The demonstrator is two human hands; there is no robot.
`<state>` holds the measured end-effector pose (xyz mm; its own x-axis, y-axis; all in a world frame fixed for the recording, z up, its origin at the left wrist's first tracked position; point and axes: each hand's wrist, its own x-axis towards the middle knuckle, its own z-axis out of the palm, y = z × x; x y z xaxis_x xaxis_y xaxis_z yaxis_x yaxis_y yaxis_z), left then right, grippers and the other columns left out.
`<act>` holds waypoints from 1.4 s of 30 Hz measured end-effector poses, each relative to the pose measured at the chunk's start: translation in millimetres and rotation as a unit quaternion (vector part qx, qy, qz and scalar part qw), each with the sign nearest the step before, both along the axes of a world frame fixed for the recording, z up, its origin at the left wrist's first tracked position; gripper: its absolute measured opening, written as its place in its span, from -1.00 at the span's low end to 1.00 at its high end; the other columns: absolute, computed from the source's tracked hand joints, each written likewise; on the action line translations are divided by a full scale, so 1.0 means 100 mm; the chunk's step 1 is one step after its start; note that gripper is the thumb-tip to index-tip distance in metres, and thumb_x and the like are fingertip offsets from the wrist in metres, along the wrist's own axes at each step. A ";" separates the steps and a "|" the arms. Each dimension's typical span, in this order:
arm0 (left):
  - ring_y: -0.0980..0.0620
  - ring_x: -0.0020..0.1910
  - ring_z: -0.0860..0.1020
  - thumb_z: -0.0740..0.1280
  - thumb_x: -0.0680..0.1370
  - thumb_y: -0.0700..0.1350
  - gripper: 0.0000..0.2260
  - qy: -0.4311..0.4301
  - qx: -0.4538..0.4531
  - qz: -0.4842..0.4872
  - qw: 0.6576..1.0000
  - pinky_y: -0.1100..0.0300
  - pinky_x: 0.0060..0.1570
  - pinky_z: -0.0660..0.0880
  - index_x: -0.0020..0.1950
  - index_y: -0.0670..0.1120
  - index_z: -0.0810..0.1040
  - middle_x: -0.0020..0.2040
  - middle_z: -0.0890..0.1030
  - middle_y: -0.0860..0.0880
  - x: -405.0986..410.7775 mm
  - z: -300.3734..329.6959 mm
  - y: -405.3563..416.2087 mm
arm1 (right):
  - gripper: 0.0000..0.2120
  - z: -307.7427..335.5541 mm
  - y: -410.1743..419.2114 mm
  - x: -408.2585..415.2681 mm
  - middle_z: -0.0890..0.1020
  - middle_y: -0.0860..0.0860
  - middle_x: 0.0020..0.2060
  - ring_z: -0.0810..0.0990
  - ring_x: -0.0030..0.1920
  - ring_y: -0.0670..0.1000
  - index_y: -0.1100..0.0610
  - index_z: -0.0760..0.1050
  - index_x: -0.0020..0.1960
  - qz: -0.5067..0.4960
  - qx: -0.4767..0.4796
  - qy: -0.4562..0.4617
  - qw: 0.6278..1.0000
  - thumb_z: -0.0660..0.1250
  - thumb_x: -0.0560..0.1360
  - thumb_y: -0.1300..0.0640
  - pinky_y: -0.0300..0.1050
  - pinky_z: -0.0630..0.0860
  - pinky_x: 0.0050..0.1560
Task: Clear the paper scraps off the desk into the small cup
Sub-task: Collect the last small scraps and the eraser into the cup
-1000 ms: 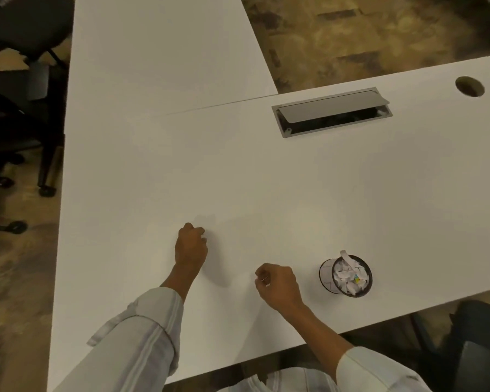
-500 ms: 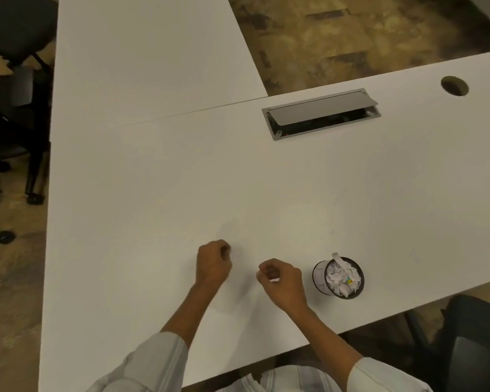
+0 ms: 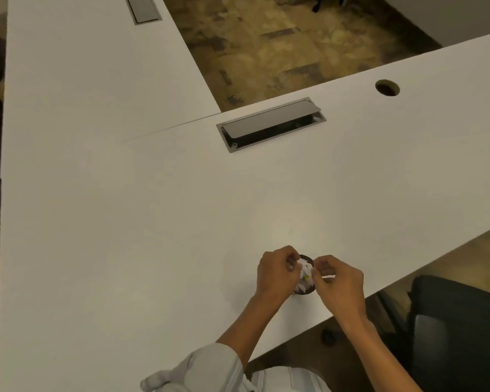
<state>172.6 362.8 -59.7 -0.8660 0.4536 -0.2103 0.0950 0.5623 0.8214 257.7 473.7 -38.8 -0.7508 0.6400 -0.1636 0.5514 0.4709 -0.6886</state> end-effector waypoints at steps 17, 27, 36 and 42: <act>-0.05 0.08 0.51 0.20 0.48 0.02 -0.65 0.180 -0.048 -0.145 0.972 0.01 -0.03 0.55 0.13 -0.13 0.58 0.08 0.62 -0.08 -0.02 -0.10 -0.05 | -0.78 -0.14 0.08 -0.03 0.67 -0.03 -0.01 0.63 -0.07 -0.06 0.06 0.61 0.13 0.171 0.054 -0.035 0.983 0.35 0.52 0.05 -0.28 0.54 -0.03; -0.18 0.42 0.32 0.23 0.52 -0.04 -0.62 0.226 -0.130 -0.189 0.947 -0.11 0.32 0.36 0.32 -0.10 0.49 0.45 0.35 -0.11 0.18 -0.34 -0.27 | -0.44 -0.15 -0.17 0.11 0.30 0.00 0.47 0.34 0.43 0.02 0.03 0.16 0.52 0.260 0.126 -0.162 0.944 0.28 0.57 0.13 -0.11 0.34 0.36; -0.14 0.51 0.05 -0.08 0.48 0.18 -0.42 0.109 -0.157 -0.200 0.961 -0.11 0.43 0.16 0.35 -0.01 0.44 0.57 -0.02 -0.06 0.14 -0.27 -0.23 | -0.45 -0.15 -0.14 -0.06 0.27 0.07 0.47 0.46 0.33 0.10 0.01 0.07 0.48 0.343 0.121 -0.233 0.902 0.20 0.56 0.03 0.00 0.50 0.20; -0.04 0.33 0.38 0.26 0.41 0.05 -0.68 0.166 -0.051 -0.130 0.976 -0.02 0.19 0.49 0.06 -0.06 0.61 0.35 0.46 -0.05 0.13 -0.27 -0.48 | -0.45 -0.15 -0.08 -0.21 0.55 0.07 0.19 0.62 0.01 0.12 0.01 0.07 0.39 0.359 0.134 -0.254 0.888 0.25 0.51 -0.02 -0.01 0.58 -0.01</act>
